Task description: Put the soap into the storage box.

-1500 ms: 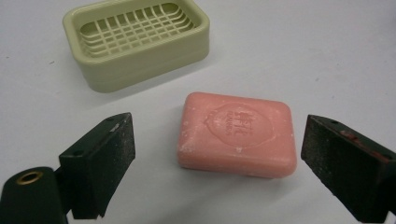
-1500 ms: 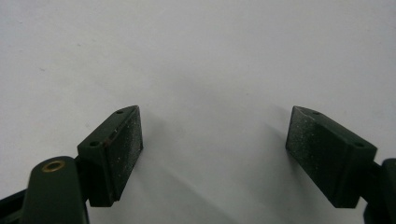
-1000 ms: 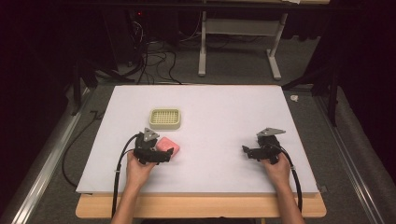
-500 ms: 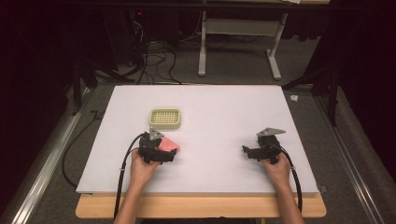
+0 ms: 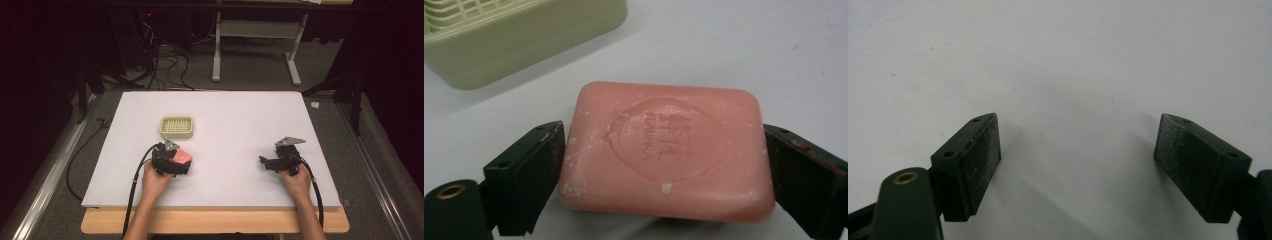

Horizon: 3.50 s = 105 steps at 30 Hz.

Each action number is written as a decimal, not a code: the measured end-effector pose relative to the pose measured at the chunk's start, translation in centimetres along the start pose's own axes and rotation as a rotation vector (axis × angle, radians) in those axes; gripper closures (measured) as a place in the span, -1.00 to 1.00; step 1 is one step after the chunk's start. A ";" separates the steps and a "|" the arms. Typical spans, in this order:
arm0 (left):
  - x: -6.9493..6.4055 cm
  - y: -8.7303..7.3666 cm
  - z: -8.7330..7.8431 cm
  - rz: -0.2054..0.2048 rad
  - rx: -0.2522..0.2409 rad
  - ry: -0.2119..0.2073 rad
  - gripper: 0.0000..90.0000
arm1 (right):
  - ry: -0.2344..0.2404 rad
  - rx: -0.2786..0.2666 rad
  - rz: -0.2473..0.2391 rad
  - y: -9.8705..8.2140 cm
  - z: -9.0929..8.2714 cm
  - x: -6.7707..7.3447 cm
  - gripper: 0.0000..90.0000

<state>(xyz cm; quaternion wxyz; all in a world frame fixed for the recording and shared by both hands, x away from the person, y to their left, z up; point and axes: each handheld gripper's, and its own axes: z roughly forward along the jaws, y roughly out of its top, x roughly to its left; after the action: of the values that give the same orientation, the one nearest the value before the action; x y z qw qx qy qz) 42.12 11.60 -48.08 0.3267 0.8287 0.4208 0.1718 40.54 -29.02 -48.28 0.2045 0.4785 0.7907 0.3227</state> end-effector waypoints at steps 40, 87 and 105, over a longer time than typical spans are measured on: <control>-0.7 0.8 -2.2 0.028 -0.043 -0.024 -0.69 | 0.001 0.000 0.004 0.0 0.0 0.0 -0.57; 1.0 5.9 -5.2 -0.046 -0.101 0.020 -0.69 | 0.000 -0.001 0.004 0.0 0.0 0.0 -0.57; 2.1 8.0 -4.1 -0.077 -0.092 0.062 -0.69 | -0.001 -0.001 -0.001 0.0 0.0 0.0 -0.57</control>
<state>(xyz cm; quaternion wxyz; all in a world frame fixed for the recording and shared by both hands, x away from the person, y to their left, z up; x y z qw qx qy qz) 45.72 11.47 -39.57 0.3579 0.7901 0.4540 0.2037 40.54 -29.01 -48.28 0.2052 0.4779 0.7908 0.3228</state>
